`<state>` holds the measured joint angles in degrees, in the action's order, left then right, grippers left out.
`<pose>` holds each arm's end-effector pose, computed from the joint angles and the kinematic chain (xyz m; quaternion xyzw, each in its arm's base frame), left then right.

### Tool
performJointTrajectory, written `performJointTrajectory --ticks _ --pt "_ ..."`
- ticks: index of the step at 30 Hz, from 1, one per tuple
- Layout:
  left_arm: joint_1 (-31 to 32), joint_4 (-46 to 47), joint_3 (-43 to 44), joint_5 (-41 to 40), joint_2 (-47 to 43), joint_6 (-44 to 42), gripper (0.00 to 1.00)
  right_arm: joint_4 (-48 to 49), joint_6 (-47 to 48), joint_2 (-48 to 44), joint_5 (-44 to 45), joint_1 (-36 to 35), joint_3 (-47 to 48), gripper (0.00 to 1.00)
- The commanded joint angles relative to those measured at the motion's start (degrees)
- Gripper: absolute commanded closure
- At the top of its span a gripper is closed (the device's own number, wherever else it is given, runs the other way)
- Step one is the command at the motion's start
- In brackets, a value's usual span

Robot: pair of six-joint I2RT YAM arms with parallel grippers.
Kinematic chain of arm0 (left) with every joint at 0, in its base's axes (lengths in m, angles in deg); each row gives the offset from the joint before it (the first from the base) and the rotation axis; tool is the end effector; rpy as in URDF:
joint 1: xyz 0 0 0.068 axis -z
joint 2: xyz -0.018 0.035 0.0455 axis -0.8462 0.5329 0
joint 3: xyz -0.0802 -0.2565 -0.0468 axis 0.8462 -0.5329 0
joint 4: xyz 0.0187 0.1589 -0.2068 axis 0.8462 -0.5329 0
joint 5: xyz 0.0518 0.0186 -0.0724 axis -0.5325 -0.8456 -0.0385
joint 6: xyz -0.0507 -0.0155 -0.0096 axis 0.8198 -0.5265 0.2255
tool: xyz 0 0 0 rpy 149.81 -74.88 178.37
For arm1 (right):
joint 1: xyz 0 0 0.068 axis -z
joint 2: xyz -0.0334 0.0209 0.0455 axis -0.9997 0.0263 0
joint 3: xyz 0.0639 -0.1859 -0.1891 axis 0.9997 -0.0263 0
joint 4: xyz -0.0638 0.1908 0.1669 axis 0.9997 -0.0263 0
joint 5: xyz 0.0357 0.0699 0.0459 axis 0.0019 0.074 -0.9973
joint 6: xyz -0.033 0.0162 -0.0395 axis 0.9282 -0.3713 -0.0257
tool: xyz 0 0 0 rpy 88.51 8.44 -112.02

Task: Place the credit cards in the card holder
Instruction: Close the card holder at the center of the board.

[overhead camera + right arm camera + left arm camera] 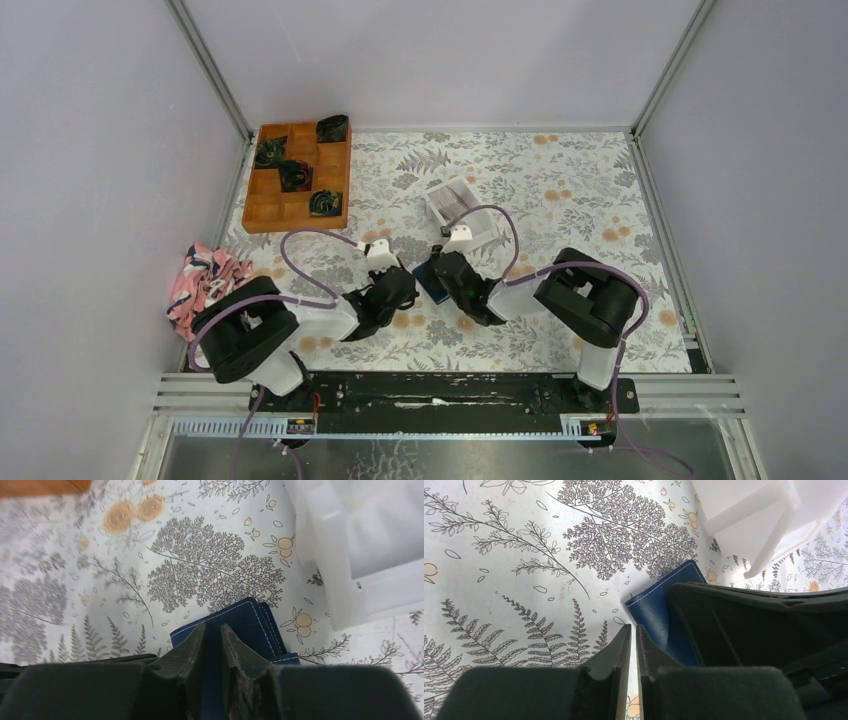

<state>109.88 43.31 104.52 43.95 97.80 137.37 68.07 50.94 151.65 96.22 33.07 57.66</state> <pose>0.1742 -0.1922 0.1252 -0.1308 0.8600 -0.1793 0.4594 0.2082 0.2743 0.1280 -0.0186 0.8154 0.2521 0.5208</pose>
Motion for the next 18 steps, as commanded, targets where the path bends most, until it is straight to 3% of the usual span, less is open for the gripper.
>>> performJointTrajectory --ticks 1,10,18 --pt "0.3 -1.8 -1.4 -1.9 -3.0 0.2 0.86 -20.2 10.5 -2.4 -1.9 -1.0 4.2 0.74" --pt "0.2 -2.1 -1.3 -0.8 -2.2 -0.1 0.86 -28.3 16.2 -9.7 1.5 -0.9 10.7 0.62" --pt "0.3 -1.5 -0.4 0.5 0.6 0.0 0.86 -34.5 16.0 -16.1 5.5 -1.0 9.3 0.61"
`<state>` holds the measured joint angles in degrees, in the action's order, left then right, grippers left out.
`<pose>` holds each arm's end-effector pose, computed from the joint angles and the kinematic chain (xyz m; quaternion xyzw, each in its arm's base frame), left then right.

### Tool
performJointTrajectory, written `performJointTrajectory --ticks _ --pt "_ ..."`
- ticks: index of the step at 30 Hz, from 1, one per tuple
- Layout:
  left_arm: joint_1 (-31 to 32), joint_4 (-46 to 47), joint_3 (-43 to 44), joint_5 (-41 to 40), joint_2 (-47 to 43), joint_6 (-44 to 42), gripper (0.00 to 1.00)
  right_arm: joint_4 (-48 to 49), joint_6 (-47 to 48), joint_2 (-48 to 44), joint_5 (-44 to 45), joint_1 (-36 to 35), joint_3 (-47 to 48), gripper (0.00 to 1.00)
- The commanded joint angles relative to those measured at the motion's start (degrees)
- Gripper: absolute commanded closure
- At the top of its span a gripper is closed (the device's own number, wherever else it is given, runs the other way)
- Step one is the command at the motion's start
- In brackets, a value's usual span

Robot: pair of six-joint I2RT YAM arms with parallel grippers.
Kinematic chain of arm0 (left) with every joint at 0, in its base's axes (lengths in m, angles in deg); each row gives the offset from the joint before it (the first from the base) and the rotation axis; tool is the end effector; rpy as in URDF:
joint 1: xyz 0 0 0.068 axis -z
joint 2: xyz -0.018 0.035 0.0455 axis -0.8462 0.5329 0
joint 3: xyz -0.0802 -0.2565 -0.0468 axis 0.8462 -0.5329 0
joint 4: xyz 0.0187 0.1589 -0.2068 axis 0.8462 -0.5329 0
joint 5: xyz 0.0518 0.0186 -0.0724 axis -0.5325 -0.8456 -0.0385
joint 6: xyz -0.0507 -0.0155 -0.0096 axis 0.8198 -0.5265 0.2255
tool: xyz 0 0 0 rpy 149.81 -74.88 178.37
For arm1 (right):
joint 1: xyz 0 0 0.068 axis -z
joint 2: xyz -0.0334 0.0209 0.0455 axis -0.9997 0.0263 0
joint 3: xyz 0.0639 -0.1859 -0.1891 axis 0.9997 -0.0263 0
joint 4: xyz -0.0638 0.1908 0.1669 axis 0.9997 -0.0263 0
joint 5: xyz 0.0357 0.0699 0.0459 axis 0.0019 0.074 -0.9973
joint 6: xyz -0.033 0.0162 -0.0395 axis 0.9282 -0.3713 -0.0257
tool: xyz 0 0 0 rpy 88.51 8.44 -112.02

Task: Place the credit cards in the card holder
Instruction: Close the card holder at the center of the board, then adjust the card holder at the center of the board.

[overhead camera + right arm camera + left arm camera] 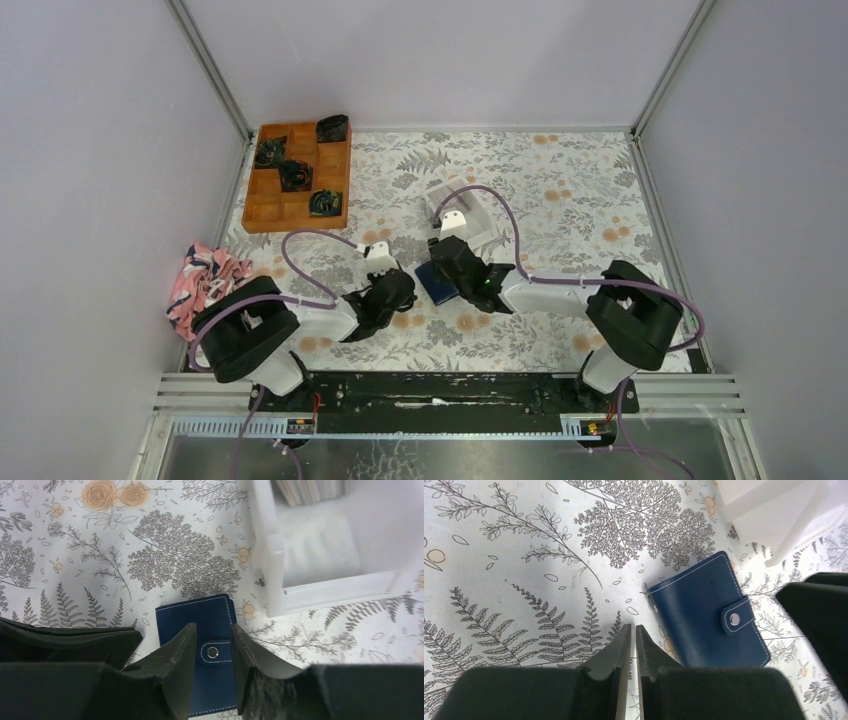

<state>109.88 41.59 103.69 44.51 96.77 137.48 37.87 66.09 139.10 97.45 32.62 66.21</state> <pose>0.1705 -0.1879 0.1233 -0.1263 0.8667 -0.1727 0.4506 0.2051 0.2732 0.1914 -0.1510 0.8388 0.1277 0.5073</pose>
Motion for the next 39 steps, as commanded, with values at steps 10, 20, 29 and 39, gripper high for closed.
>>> performJointTrajectory --ticks 10,20,29,39 --pt "0.3 2.3 1.9 1.7 6.9 0.3 0.86 -5.5 -2.7 -6.0 4.5 2.1 -5.7 0.79" --pt "0.3 3.0 4.4 1.9 10.6 -0.1 0.86 -2.3 -4.2 -3.4 0.9 3.4 -8.9 0.86" --pt "0.3 2.5 6.1 1.7 11.3 -0.9 0.85 -0.9 -6.7 -2.5 -2.2 3.5 -9.9 0.88" --pt "0.4 -1.5 5.9 0.2 8.6 -1.5 0.85 -3.4 -7.4 -4.7 0.8 3.2 -9.8 0.83"
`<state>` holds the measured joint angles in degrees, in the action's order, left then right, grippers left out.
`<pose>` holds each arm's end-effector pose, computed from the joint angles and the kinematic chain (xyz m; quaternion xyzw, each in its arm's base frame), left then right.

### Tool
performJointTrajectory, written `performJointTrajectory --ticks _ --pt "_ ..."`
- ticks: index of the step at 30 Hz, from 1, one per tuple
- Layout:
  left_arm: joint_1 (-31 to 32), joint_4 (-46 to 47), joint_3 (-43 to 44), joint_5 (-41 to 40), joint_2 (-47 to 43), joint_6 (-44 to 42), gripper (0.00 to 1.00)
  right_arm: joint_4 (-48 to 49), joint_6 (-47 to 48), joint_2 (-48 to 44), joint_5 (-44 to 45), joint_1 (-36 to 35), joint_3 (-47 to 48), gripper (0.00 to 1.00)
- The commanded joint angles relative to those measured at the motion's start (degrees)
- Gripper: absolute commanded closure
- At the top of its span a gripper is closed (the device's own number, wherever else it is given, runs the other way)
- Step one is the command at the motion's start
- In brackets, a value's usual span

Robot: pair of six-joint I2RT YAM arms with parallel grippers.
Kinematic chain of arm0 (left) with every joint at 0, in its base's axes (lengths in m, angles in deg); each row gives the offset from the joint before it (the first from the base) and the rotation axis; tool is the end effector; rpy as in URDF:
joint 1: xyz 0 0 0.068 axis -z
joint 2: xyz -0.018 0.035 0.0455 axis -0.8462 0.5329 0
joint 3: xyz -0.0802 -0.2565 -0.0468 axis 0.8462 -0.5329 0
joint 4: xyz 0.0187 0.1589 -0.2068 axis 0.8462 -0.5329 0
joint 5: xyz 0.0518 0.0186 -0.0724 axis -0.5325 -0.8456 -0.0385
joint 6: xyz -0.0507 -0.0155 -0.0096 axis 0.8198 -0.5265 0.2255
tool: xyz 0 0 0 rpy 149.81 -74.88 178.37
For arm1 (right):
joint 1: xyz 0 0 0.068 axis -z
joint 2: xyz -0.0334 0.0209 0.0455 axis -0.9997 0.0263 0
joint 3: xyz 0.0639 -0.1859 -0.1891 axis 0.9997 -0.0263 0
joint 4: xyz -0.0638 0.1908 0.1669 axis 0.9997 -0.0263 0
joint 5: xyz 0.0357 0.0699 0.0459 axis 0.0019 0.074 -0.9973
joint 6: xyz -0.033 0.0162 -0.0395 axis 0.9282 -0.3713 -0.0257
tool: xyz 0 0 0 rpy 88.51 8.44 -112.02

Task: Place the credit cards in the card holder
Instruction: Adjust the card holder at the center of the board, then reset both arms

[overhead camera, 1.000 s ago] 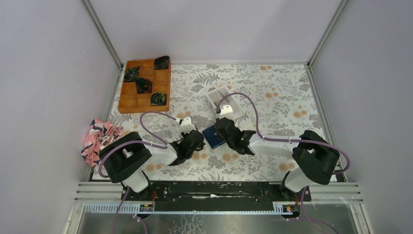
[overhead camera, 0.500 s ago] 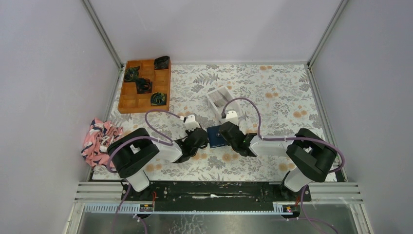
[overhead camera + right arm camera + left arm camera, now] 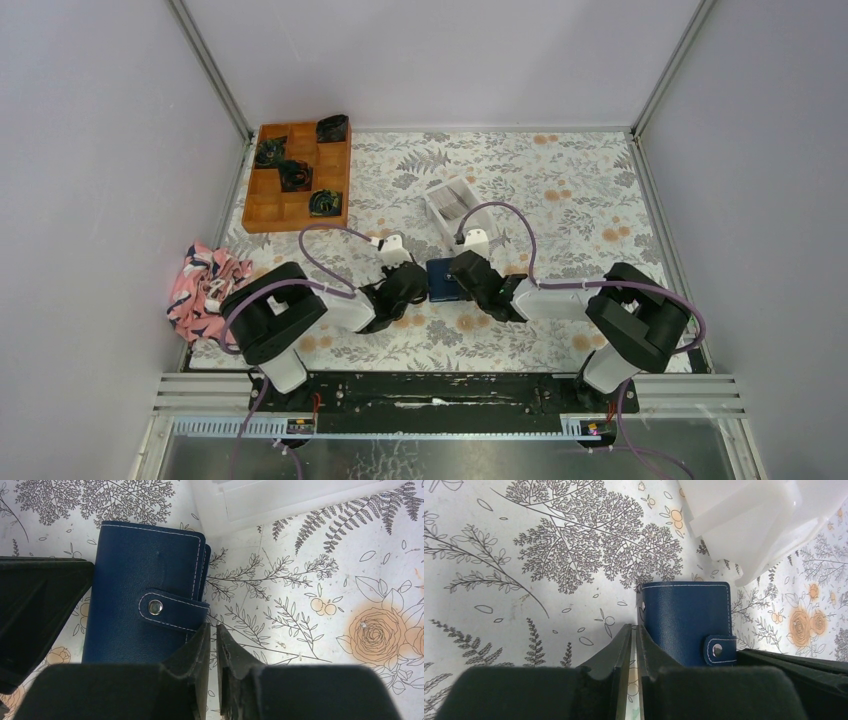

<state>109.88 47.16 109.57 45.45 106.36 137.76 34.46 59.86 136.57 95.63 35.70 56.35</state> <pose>0.1910 -0.2150 0.1142 -0.1289 0.8616 -0.1912 0.4521 0.1936 0.2294 0.1492 -0.1186 0.8854 0.0943 0.4395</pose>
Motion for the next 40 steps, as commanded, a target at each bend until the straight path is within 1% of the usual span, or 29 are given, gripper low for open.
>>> performJointTrajectory --ticks 1,5,7,9,11,12,13,14,15,16,17,21,24,25,27,29,33,36,38,40 --pt "0.4 -8.5 0.1 -1.8 -2.3 -1.8 0.85 -0.7 -1.0 -3.1 3.5 0.3 -0.1 0.81" --pt "0.3 -14.8 -0.1 -6.5 -9.2 -2.6 0.83 -4.2 0.4 -8.2 6.2 1.5 0.3 0.7" --pt "0.2 -17.7 0.1 -9.2 -12.8 -4.0 0.78 -6.0 1.4 -11.0 6.5 3.5 0.4 0.65" --pt "-0.2 -20.7 0.9 -12.9 -16.3 -5.3 0.59 -6.9 3.3 -13.8 7.2 5.7 0.4 0.55" --pt "-0.9 -22.7 1.7 -15.7 -19.5 -7.4 0.41 -8.1 5.6 -16.4 10.6 7.3 0.8 0.43" --pt "-1.4 -23.4 2.1 -16.8 -21.5 -8.8 0.32 -8.7 7.1 -17.5 12.7 7.9 1.1 0.33" --pt "-2.2 -23.8 2.5 -17.6 -22.9 -10.2 0.24 -8.8 8.5 -18.7 15.1 8.5 1.3 0.27" --pt "-3.1 -24.4 3.0 -17.9 -24.3 -11.6 0.17 -8.7 9.8 -19.8 17.4 9.0 1.2 0.15" --pt "-4.4 -25.0 3.7 -17.9 -25.4 -12.9 0.1 -8.4 11.1 -20.9 19.2 9.6 1.2 0.06" --pt "-5.9 -25.5 4.2 -17.3 -26.5 -13.9 0.06 -7.8 12.4 -21.9 20.2 10.5 1.0 0.03" --pt "-7.3 -26.0 4.8 -16.7 -27.4 -15.4 0.05 -7.5 13.5 -23.0 20.8 11.3 0.9 0.0" --pt "-13.5 -27.2 6.2 -14.8 -29.9 -16.6 0.04 -5.9 17.6 -26.3 23.2 14.6 -0.1 0.01" --pt "-15.9 -24.5 4.8 -16.1 -30.2 -19.5 0.03 -5.3 18.4 -28.7 22.7 15.6 -1.3 0.01" --pt "-16.3 -23.0 3.9 -16.8 -30.3 -20.5 0.01 -5.1 17.6 -29.5 21.8 15.6 -1.7 0.01" --pt "-16.5 -20.8 2.5 -17.6 -30.8 -22.2 0.0 -5.0 15.4 -30.4 21.3 15.6 -2.1 0.01" --pt "-16.6 -19.7 1.4 -18.7 -31.8 -22.5 0.0 -5.7 12.6 -30.0 23.6 15.6 -1.7 0.01" --pt "-16.6 -17.3 -1.1 -19.8 -33.5 -21.5 0.0 -12.0 5.5 -27.0 29.8 15.6 1.7 0.01" --pt "-16.8 -16.9 -1.6 -20.3 -33.5 -21.1 0.0 -13.8 4.4 -25.7 32.4 15.6 1.6 0.01" --pt "-16.7 -16.9 -1.5 -20.7 -33.0 -21.5 0.0 -13.2 4.5 -26.1 33.8 15.6 0.5 0.01" --pt "-16.8 -17.0 -1.2 -21.0 -32.6 -21.6 0.0 -11.8 4.7 -27.4 33.3 15.6 -0.5 0.01"
